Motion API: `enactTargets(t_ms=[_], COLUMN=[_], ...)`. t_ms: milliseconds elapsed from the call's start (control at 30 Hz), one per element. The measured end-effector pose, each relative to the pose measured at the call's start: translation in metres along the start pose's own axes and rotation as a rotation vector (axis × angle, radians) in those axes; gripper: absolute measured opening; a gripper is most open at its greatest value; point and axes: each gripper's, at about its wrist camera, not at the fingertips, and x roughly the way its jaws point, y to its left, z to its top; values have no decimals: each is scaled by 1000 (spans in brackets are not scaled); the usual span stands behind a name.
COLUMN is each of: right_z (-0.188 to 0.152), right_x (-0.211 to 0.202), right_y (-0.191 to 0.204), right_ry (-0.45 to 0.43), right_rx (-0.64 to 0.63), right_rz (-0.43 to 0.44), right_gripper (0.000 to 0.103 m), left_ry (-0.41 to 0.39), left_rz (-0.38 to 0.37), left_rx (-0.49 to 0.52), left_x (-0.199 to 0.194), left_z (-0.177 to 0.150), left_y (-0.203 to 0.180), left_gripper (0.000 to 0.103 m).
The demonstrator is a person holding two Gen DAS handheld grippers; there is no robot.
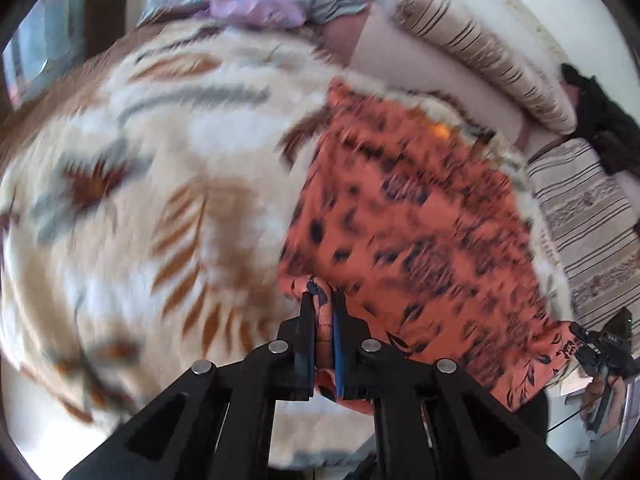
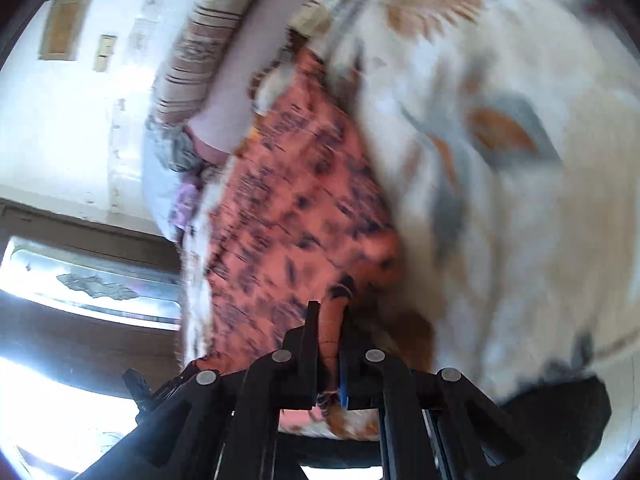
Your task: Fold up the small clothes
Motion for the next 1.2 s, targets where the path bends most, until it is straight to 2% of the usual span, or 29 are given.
enactTargets(t_ms=[67, 167, 233, 300, 333, 367, 400, 433, 467, 500, 567, 667, 700, 800, 833, 867, 900, 933, 967, 1000, 1067, 1200], right_z=[31, 105, 149, 194, 209, 223, 228, 229, 224, 217, 197, 175, 172, 175, 176, 172, 170, 167, 167, 166, 164, 146], right_x=[4, 20, 32, 60, 77, 104, 126, 145, 156, 158, 140, 123, 124, 150, 168, 189, 199, 204, 203, 196, 176, 117], right_y=[20, 62, 82, 84, 82, 76, 67, 54, 40, 32, 33, 49, 52, 51, 51, 54, 60, 68, 75, 89, 114, 158], right_ry=[-18, -95, -153, -175, -176, -157, -135, -105, -82, -88, -136, -119, -105, -27, 21, 94, 100, 114, 133, 125, 99, 33], right_rx=[-29, -80, -110, -58, -55, -83, -87, -61, -36, -20, -65, -237, -276, -302, -302, -339, -391, -408, -402, -426, -472, -522], right_rz=[39, 101, 104, 111, 76, 1, -68, -143, -196, -195, -153, -205, -223, -252, -264, -331, -423, -452, -437, -454, -450, -391], right_gripper=[7, 7, 7, 11, 18, 49, 75, 95, 95, 95, 95, 95, 95, 92, 77, 60, 55, 32, 24, 23, 22, 21], left_ry=[-49, -157, -198, -212, -209, -184, -135, -59, 12, 45, -34, -137, -130, 14, 89, 86, 48, 86, 126, 112, 44, -93], left_rz=[-46, -75, -62, -14, 22, 64, 127, 170, 185, 178, 94, 37, 29, 5, 29, 75, 108, 89, 43, 85, 104, 51], left_rx=[19, 41, 41, 3, 14, 7, -12, -21, -34, -64, -122, -60, -33, 56, 86, 121, 153, 154, 127, 123, 163, 185], left_x=[1, 12, 33, 68, 95, 122, 153, 181, 196, 200, 174, 131, 128, 164, 186, 196, 196, 197, 195, 185, 155, 68], left_z=[45, 125, 174, 208, 221, 228, 230, 226, 221, 217, 205, 184, 177, 163, 158, 155, 154, 160, 167, 174, 181, 175], left_y=[-12, -30, -37, -35, -33, -27, -19, -8, 4, 14, 29, 31, 27, 5, -4, -11, -20, -27, -33, -40, -57, -79], left_gripper=[7, 7, 8, 14, 42, 63, 93, 90, 88, 75, 75, 76, 76, 77, 78, 79, 74, 31, 14, 13, 12, 12])
